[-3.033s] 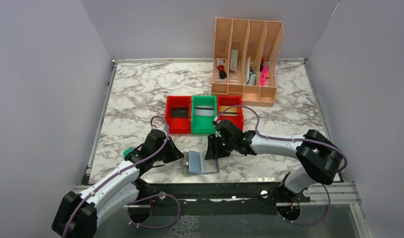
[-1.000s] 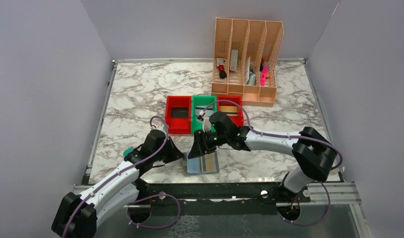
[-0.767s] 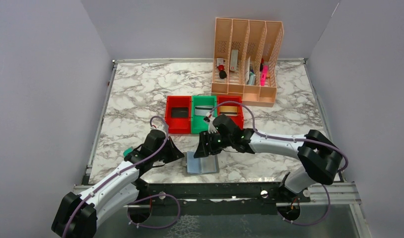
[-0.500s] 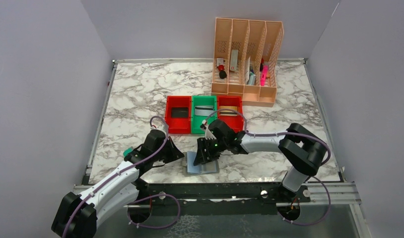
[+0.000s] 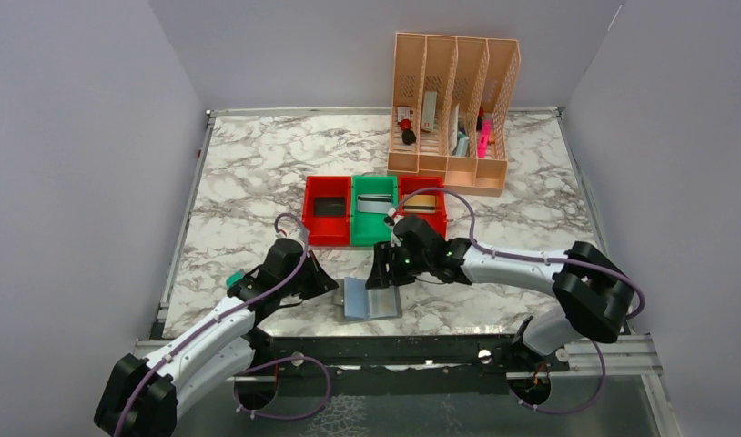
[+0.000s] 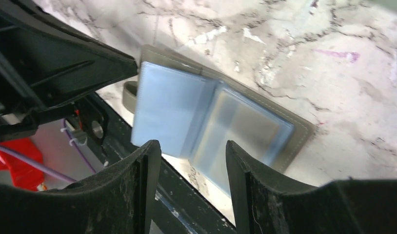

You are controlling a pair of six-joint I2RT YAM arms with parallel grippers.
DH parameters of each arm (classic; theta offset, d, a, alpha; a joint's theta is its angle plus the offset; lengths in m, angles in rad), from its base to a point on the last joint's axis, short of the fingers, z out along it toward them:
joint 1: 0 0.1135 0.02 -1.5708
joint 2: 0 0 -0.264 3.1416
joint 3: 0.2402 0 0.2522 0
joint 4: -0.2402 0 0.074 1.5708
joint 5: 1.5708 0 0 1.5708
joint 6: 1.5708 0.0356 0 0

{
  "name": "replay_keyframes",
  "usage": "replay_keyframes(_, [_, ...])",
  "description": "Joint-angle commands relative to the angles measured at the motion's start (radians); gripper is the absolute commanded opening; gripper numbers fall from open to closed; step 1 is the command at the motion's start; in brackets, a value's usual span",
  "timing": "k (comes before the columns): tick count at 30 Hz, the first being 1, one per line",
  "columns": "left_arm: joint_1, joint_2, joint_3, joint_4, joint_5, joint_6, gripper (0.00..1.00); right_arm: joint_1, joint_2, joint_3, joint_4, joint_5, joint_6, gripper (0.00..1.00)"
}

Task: Take the credit cards out of the card holder

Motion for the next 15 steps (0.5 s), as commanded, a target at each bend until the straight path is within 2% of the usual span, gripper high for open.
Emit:
replay_keyframes(1, [-0.008,0.0,-0.011,0.023,-0.014,-0.005,0.0,0.007,-0.006,-0.037,-0.042,0.056,0.01,0.57])
replay_keyframes(7, [-0.008,-0.003,-0.016,0.022,-0.008,-0.004,0.0,0.007,0.038,-0.036,-0.014,0.015,0.029,0.57])
replay_keyframes(15, [-0.008,0.0,-0.013,0.022,-0.011,-0.003,0.0,0.007,0.011,-0.02,-0.083,0.085,0.006,0.57])
